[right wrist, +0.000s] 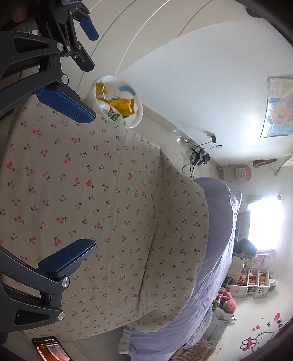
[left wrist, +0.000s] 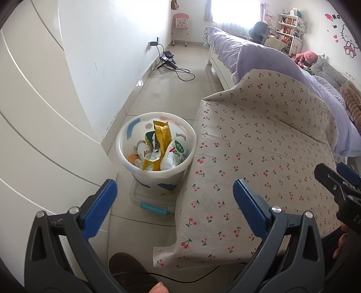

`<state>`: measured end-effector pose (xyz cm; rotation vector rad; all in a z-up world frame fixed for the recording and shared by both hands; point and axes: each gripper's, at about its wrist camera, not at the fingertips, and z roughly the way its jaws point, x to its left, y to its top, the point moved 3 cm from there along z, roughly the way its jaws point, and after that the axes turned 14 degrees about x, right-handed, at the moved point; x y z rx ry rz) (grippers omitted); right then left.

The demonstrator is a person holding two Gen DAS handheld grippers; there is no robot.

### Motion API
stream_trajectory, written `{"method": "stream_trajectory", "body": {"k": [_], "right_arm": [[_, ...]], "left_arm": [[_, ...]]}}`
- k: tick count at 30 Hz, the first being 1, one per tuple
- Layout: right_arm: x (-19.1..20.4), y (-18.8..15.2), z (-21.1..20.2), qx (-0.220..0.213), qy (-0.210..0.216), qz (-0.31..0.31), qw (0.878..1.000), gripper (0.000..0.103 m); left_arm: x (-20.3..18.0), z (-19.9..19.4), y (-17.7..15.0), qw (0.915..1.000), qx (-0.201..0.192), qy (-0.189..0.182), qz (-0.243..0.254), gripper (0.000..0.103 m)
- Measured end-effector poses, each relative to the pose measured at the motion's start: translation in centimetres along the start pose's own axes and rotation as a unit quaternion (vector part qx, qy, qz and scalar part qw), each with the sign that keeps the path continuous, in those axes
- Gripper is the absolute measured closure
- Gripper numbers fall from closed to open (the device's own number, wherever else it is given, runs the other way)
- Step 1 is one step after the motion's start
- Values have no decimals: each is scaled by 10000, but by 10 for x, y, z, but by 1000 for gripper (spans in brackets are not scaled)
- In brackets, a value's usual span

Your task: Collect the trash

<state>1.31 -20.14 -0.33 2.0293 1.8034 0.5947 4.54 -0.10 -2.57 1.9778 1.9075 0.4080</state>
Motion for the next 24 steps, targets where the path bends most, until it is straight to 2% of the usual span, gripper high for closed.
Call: {"method": "stream_trajectory", "body": {"k": [24], "right_arm": [[0, -1, 3, 66, 4, 33, 10000, 0]], "left_arm": [[-3, -3, -1, 10000, -3, -81, -27, 1]]}}
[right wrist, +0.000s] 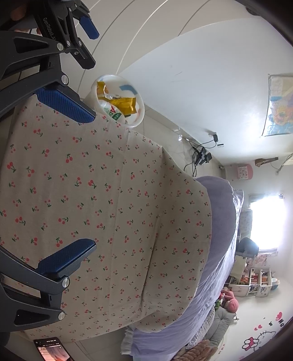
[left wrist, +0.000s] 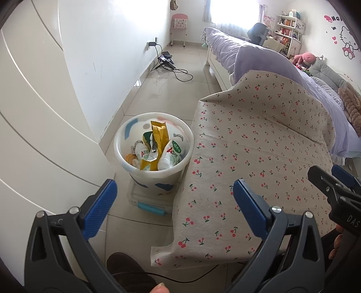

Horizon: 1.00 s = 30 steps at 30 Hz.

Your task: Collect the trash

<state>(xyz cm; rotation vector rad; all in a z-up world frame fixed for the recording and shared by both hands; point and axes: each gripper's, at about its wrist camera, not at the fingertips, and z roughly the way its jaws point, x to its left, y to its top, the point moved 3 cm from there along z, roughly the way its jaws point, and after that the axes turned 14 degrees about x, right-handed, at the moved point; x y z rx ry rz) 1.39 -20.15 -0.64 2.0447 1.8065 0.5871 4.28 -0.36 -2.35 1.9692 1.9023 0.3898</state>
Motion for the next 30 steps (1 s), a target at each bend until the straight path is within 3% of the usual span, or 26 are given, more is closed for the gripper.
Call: {"method": "stream_trajectory", "body": {"k": [30], "right_arm": [[0, -3, 2, 21, -13, 7, 10000, 0]], "left_arm": [[5, -3, 0, 9999, -24, 83, -65, 1]]}}
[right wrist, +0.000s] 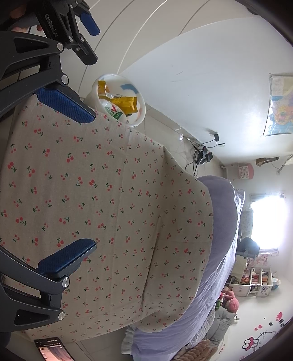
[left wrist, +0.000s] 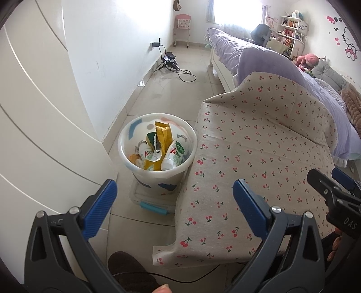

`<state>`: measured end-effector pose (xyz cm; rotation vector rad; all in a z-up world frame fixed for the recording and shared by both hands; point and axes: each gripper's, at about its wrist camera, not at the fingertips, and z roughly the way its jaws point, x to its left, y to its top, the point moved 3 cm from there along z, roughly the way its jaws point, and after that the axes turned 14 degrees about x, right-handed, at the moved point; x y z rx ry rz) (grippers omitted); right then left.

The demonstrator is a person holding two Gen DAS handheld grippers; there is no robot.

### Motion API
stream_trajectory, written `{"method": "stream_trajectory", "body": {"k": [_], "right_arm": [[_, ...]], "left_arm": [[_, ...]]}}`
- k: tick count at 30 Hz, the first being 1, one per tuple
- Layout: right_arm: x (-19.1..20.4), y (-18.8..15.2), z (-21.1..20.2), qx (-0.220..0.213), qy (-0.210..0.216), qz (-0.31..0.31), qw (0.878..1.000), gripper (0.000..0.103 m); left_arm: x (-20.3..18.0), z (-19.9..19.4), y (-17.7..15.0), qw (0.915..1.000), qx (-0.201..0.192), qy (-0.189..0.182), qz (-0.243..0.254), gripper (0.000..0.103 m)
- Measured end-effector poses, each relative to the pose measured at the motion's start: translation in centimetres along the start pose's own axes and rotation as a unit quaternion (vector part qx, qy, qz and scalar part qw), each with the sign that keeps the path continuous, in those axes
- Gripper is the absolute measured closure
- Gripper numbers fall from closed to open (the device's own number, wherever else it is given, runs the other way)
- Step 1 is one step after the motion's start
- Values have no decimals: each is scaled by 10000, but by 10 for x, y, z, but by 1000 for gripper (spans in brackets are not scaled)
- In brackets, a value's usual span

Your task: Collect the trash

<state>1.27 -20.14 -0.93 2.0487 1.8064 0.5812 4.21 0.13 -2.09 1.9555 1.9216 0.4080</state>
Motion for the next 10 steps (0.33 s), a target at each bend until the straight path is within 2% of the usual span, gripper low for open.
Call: {"method": "stream_trajectory", "body": {"k": [10], "right_arm": [[-1, 0, 1, 10, -39, -12, 10000, 0]], "left_arm": [[-1, -4, 0, 10000, -62, 33, 63, 1]]}}
